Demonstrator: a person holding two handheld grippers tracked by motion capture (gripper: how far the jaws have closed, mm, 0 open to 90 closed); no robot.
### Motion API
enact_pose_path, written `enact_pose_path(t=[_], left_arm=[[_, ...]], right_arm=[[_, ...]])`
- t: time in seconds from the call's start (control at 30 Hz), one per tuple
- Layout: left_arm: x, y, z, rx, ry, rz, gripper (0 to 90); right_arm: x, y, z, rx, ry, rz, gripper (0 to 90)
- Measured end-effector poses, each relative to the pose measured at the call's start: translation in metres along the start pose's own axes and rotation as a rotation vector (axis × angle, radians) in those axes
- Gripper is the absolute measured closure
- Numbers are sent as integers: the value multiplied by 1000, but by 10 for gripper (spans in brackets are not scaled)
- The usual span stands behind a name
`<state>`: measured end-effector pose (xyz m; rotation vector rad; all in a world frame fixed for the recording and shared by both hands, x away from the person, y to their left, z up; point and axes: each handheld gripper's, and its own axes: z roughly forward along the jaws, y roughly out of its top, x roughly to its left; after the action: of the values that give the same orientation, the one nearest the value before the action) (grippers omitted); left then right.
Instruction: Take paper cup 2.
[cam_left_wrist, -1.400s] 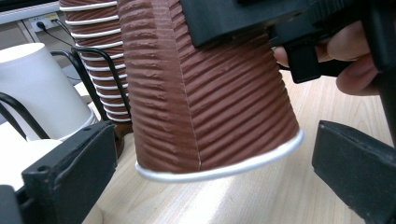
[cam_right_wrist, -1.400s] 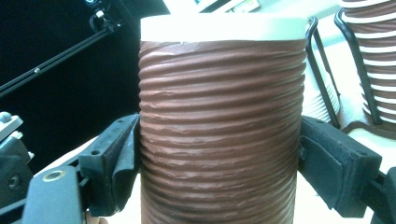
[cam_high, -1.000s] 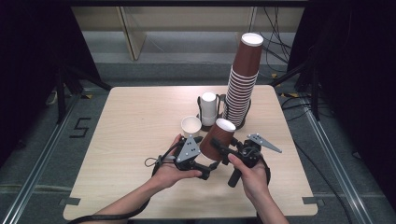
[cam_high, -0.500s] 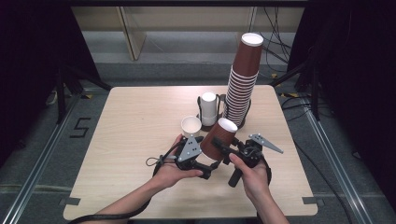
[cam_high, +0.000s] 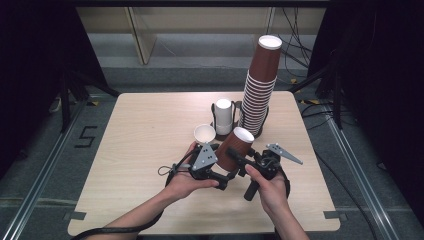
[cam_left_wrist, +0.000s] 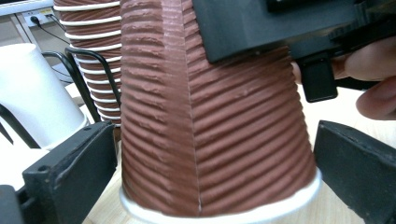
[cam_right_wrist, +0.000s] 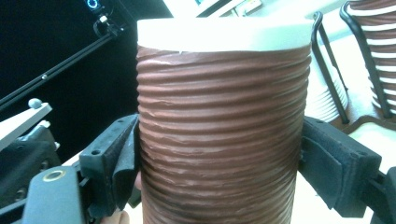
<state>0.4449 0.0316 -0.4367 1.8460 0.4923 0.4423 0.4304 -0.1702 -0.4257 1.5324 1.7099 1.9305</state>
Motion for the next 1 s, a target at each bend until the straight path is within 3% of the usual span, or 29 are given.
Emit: enact_pose_path(t=[0.2,0.33,0.4,0.53,0.8,1.0], left_arm=[[-1,1,2,-3,-2,9,4],[-1,2,2,-8,9,15,63],[1,3,1,-3,5,27,80],[2,4,-2,-3,14,67,110],[3,5,-4,-6,-4,62,139],[-1,7,-6,-3,-22,59,145]], right_arm=[[1,-1,0,9,0,2,188],[1,-2,-1,8,9,-2,184],[2,-1,0,17,-10,25,177],[0,-1,0,22,18,20,158],[-1,1,0,30,39,11,130],[2,0,1,72,38,23,44]])
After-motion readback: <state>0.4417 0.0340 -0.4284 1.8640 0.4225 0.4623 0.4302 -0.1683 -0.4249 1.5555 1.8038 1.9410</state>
